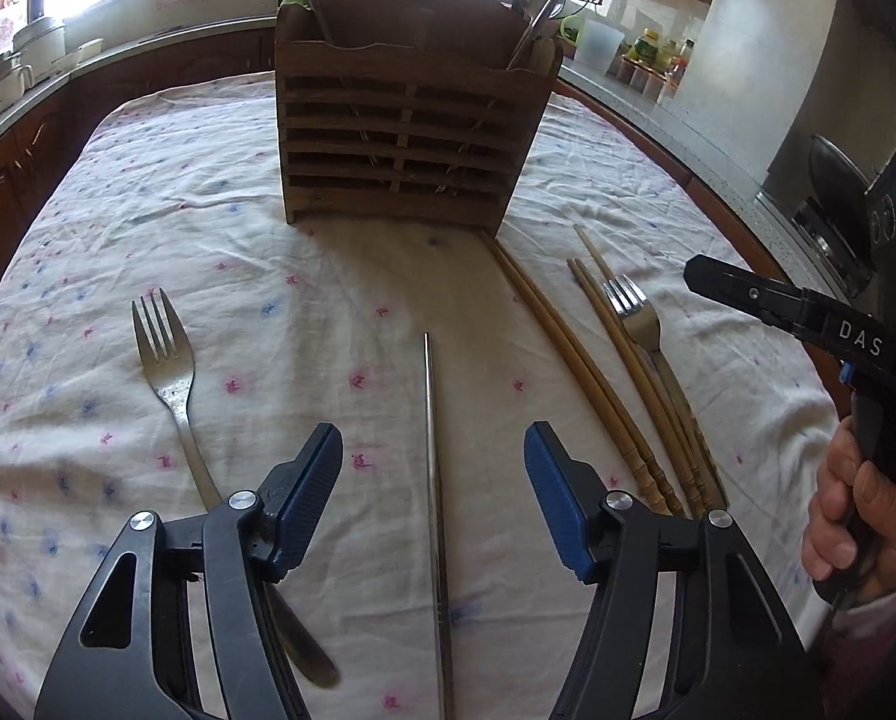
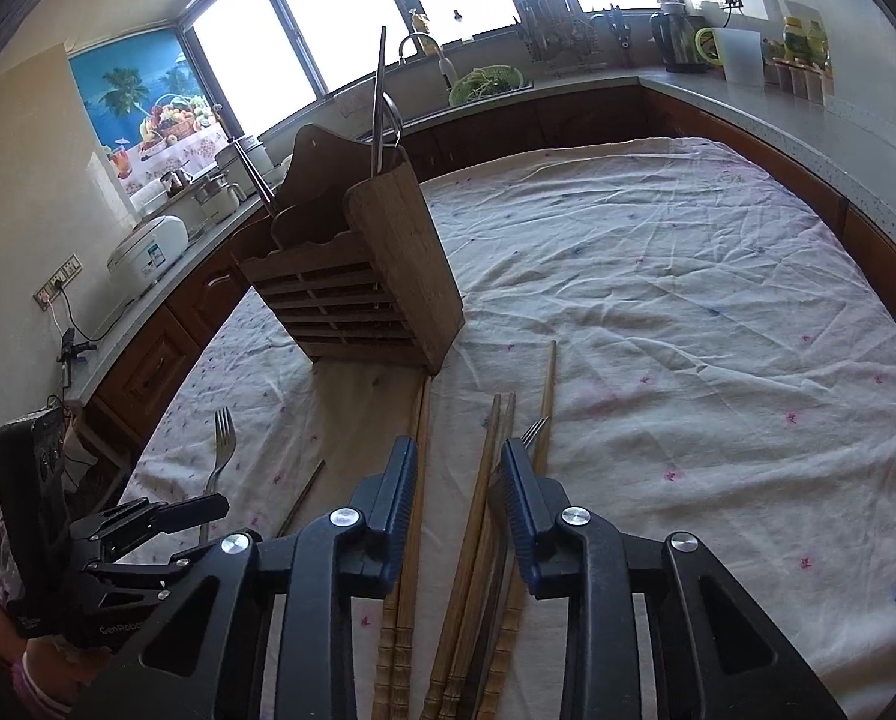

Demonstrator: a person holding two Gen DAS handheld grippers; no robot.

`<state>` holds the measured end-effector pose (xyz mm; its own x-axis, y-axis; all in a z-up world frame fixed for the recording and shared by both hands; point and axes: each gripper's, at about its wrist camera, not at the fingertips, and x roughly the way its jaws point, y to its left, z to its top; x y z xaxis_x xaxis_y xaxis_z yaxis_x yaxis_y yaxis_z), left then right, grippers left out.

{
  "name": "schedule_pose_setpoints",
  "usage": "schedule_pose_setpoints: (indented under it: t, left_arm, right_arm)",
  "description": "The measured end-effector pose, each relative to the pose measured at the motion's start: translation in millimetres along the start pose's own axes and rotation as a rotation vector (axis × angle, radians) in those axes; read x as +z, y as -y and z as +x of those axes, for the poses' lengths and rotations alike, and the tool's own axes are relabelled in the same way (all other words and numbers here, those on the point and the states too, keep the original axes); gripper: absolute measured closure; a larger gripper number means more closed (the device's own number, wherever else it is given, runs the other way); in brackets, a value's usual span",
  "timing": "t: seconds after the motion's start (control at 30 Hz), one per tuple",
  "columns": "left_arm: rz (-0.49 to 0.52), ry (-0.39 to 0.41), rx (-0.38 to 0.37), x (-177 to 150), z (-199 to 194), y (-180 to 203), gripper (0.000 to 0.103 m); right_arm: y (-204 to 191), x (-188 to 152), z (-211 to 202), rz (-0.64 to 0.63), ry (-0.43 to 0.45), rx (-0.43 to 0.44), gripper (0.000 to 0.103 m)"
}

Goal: Organize utensils
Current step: 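Move the left tool toward the last steel chopstick while the right approaches the wooden chopsticks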

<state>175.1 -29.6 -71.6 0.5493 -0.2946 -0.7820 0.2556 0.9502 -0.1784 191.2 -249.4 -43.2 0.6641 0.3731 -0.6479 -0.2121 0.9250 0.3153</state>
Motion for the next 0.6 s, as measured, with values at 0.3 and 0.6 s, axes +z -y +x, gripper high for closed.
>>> schedule_pose_setpoints:
  t: [0.3, 0.6]
  left_arm:
    - [0.006, -0.065, -0.010, 7, 21, -7, 0.055]
    - [0.079, -0.106, 0.019, 22, 38, 2, 0.062]
  right_arm:
    - [-4, 9, 55, -0.024, -0.112, -0.024, 0.083]
    - [0, 13, 80, -0.040, -0.176, -0.080, 0.088]
